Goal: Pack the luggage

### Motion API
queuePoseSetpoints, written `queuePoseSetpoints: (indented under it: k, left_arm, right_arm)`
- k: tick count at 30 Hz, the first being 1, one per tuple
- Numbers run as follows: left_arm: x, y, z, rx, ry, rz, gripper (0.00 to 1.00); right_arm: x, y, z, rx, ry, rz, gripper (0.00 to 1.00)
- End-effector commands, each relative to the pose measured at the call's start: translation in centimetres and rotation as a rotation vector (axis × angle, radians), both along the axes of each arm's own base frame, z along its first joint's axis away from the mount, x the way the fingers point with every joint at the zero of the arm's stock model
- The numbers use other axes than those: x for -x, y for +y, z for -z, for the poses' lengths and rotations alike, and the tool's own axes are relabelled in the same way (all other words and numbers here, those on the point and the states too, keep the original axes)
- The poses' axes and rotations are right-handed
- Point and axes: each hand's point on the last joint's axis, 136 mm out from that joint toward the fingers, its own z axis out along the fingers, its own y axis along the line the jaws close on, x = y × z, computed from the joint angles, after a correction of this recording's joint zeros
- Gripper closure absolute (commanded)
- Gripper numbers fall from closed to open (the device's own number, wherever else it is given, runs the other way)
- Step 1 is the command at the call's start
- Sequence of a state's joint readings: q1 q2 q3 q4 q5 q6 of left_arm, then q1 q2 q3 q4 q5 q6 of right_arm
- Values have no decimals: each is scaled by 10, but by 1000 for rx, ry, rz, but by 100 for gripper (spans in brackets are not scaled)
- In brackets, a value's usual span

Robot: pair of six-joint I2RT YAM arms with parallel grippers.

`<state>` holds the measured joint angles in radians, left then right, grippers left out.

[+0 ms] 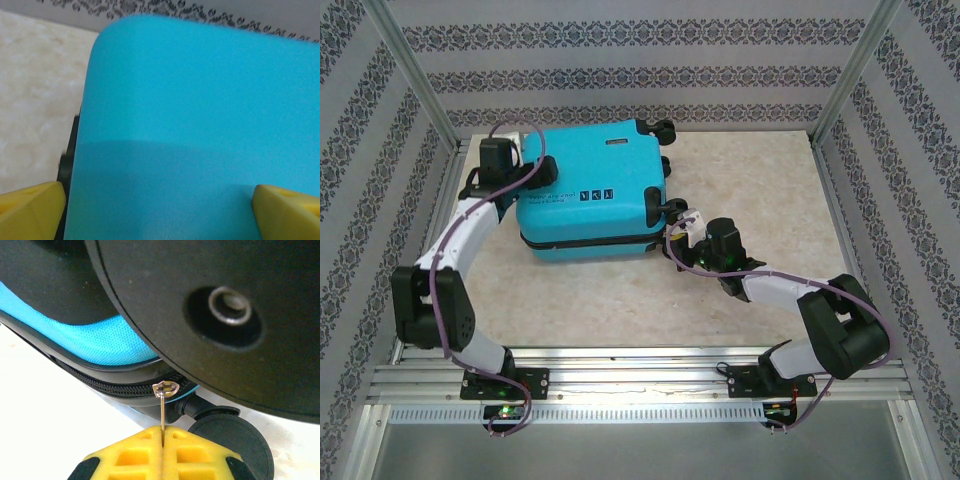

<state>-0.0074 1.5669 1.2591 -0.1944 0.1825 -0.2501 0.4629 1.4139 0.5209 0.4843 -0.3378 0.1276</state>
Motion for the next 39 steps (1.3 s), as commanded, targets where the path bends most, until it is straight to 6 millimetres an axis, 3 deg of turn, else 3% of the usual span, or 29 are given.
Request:
queuePoseSetpoints:
  k: [1,4,7,13,18,28,33,39]
  left_arm:
    - [-6,-17,-37,-38,-81,161,7]
    - [10,-45,-64,-38,-152,279,7]
    - [33,-91,-75,-43,-192,437,7]
    - [84,-204,-70,-253,-200,790,8]
    - [106,-263,-64,-348,-181,1001,9]
    - [109,-330,-21,-565,-57,1201,14]
    - [102,-341,-4,-649,-18,1235,14]
    - [91,-347,1,-743,-18,1231,14]
  right_arm:
    - [-9,12,-31,-67,-103,-19,100]
    - [-13,13,-34,-85,-109,-13,100]
    - [-16,10,-39,-116,-105,-4,100]
    - [-17,2,-49,-204,-71,32,100]
    - [-16,-4,-49,-280,-12,99,100]
    - [-18,-21,-35,-355,111,258,100]
    - [-18,-22,-29,-382,180,277,100]
    - [-14,-20,-28,-399,191,257,100]
